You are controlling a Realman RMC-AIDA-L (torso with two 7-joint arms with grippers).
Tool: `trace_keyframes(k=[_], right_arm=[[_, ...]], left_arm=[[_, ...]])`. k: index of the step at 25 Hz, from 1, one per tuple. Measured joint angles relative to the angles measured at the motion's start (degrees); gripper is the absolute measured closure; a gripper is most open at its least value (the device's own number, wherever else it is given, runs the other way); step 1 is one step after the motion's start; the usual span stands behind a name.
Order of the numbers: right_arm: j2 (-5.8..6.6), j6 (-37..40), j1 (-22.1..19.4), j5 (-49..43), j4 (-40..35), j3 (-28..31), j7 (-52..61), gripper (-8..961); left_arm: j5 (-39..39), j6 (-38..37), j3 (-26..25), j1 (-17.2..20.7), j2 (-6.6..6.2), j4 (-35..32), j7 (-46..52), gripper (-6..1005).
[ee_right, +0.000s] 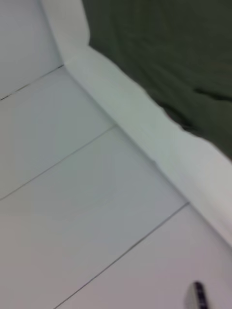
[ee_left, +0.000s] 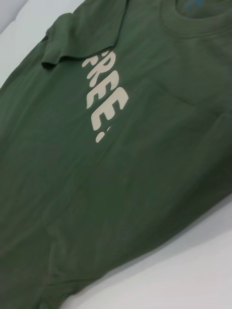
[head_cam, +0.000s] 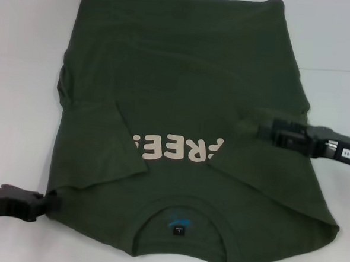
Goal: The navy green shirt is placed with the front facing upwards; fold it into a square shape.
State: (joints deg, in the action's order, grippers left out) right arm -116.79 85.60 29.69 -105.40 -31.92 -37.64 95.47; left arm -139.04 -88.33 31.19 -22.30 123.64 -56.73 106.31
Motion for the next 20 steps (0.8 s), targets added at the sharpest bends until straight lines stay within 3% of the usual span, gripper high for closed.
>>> trace_keyframes(k=[8,10,11,20], right_arm=[[3.23,2.04,0.01,-8.36,-0.62,-0.04,10.85,67],[4.76,3.21,-1.05,-9.28,-0.69,0.08,13.99,67],[4.76,3.21,-1.05,-9.28,-0.69,0.08,13.99,67],[9.01,6.02,-5.07,-13.59,-0.7,0.51,22.44,69]], left_arm=[[0.34,-2.42,-0.34,0.17,-0.07,-2.39,1.43,995],[0.42,-2.62,-0.34,0.05,-0.07,-2.4,1.44,995],[0.42,-2.64,-0.34,0.02,-0.07,-2.39,1.44,995],[0.59,-2.56,-0.34,-0.07,-0.07,-2.33,1.44,995]])
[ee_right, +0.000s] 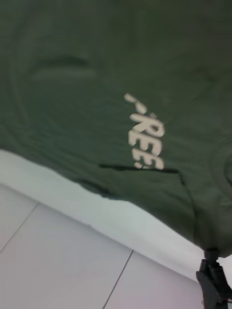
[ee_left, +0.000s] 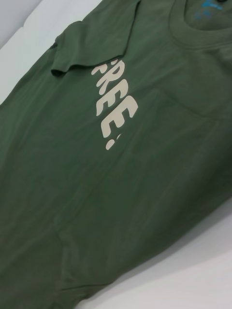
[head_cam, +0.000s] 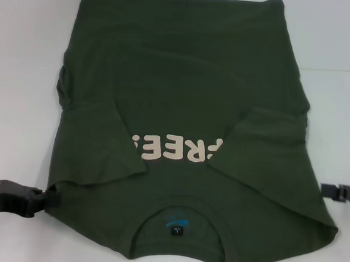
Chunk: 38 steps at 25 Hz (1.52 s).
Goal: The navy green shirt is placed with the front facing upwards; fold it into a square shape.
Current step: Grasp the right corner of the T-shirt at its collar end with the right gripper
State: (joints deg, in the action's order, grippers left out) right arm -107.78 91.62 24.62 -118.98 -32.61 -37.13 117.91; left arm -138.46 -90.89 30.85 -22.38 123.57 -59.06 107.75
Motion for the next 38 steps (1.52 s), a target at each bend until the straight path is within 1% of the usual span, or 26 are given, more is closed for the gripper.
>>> trace_keyframes(k=[4,9,14,20,23,30,38], right_arm=[[0.96,0.89,-1.99,-0.18,-0.03,0.03,1.57,70],[1.07,0.97,-2.99,-2.38,0.11,0.11,2.53,71],[0.85,0.68,-2.8,-4.75,0.5,0.2,3.28,72],[0.74,0.32,-3.09,-5.22,0.59,0.14,3.88,73],[0.48,0.17,-3.01,-5.96,0.62,0.09,4.04,74],[-0.38,-1.89,-1.83,-8.13,0.72,0.36,5.13,75],[-0.56,-3.74,-0.3,-8.19,1.75,0.01,5.43,77]], left_arm=[[0.02,0.03,0.0,-0.13,0.02,0.0,0.0,994],[0.03,0.03,0.0,-0.32,0.16,0.0,0.0,994],[0.04,0.0,0.01,-0.49,0.18,0.0,0.0,994],[0.03,-0.03,0.17,-0.63,0.18,0.0,0.0,994],[0.03,0.12,0.18,-0.67,0.18,0.14,0.0,993],[0.07,0.32,0.26,-0.86,0.13,0.18,0.0,993],[0.13,0.58,0.28,-1.29,0.03,0.32,0.0,993]])
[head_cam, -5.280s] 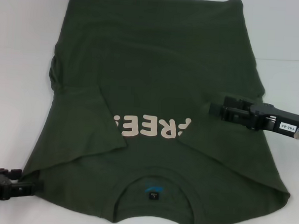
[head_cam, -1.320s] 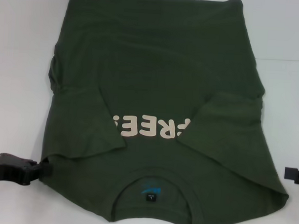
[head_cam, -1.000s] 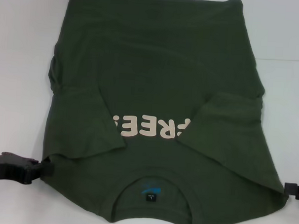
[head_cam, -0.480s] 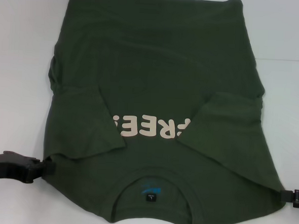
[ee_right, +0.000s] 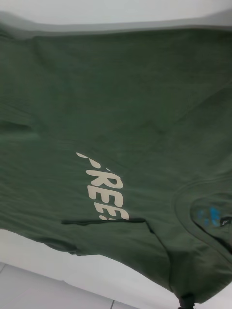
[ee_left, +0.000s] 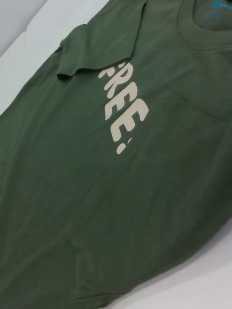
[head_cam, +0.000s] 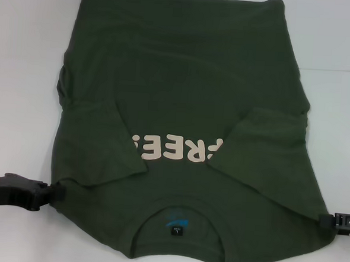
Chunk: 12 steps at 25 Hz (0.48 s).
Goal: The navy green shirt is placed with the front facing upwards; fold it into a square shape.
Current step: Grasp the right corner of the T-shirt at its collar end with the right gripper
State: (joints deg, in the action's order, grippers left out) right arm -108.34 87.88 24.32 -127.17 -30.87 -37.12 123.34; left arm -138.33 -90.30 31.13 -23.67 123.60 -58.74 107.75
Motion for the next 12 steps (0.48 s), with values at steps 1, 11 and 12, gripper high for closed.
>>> trace_keyframes(k=[1,11,12], right_arm=[[-0.01,-0.11,0.13,-0.01,0.15,-0.01,0.0,77],[-0.34,-0.92,2.81,-3.19,1.92,0.01,0.69,153],[-0.42,-0.97,3.0,-3.54,1.84,0.0,1.05,189]], left_arm=[[0.0,0.03,-0.04,-0.05,-0.02,0.02,0.0,993],[0.0,0.21,-0.3,-0.15,-0.15,0.05,-0.08,992],[0.0,0.22,-0.3,-0.17,-0.17,0.05,-0.09,992]])
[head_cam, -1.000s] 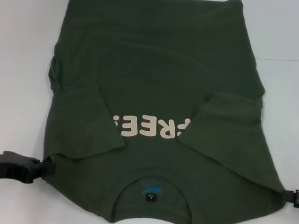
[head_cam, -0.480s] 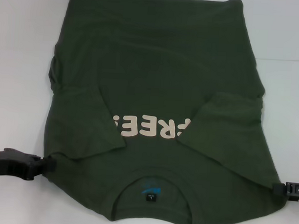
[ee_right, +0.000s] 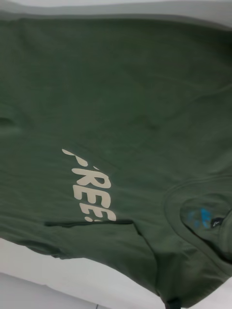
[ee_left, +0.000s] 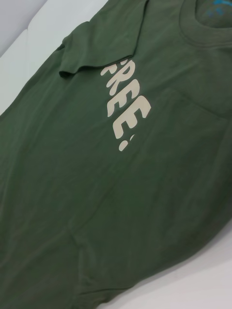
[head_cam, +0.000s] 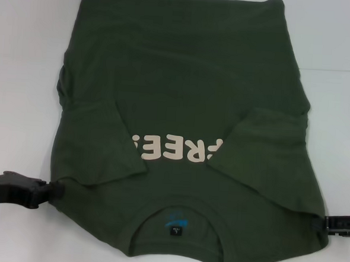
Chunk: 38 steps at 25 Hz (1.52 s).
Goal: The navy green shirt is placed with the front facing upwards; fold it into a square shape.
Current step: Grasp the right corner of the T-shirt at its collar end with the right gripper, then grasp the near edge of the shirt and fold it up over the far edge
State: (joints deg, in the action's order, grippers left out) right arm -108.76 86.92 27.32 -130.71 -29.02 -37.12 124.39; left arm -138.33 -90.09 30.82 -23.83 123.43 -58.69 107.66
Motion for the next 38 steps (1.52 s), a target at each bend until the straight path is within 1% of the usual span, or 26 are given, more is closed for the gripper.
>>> trace_keyframes(k=[2,5,10,16,21,23,29,34,38], right_arm=[[-0.05,0.02,0.22,-0.33,-0.29,0.01,0.4,263],[0.01,0.07,0.28,-0.39,-0.41,-0.01,0.69,471],[0.14,-0.06,0.25,-0.85,-0.44,0.08,1.46,718],[0.28,-0.15,-0.11,-0.98,-0.48,0.03,1.67,826],[-0.05,-0.12,-1.07,-0.73,-0.5,1.33,-0.52,916],[-0.15,0.22,-1.44,-0.61,-0.26,2.52,-2.32,917],[-0.91,3.67,-3.76,-0.44,0.06,8.0,-10.7,920],[-1.05,7.17,-6.02,-0.37,0.09,11.28,-16.33,921],[-0.92,9.82,-7.79,-0.37,0.11,12.69,-19.09,921]], left_arm=[[0.0,0.05,0.0,-0.06,-0.07,-0.01,0.0,992],[0.0,0.35,0.0,-0.07,-0.13,-0.02,0.01,992],[0.0,0.51,0.03,-0.07,-0.13,0.04,-0.03,992],[0.0,0.53,0.03,-0.07,-0.12,0.07,0.01,991],[-0.01,0.14,0.03,-0.08,-0.12,0.07,0.15,991],[-0.03,-0.52,0.03,-0.07,-0.13,-0.04,0.8,991],[-0.51,-4.23,-0.85,0.38,-0.81,-0.48,4.66,991],[-0.84,-8.45,-2.93,1.3,-0.93,-0.57,4.81,991],[-1.21,-11.47,-4.16,1.93,-1.03,-0.63,4.83,990]])
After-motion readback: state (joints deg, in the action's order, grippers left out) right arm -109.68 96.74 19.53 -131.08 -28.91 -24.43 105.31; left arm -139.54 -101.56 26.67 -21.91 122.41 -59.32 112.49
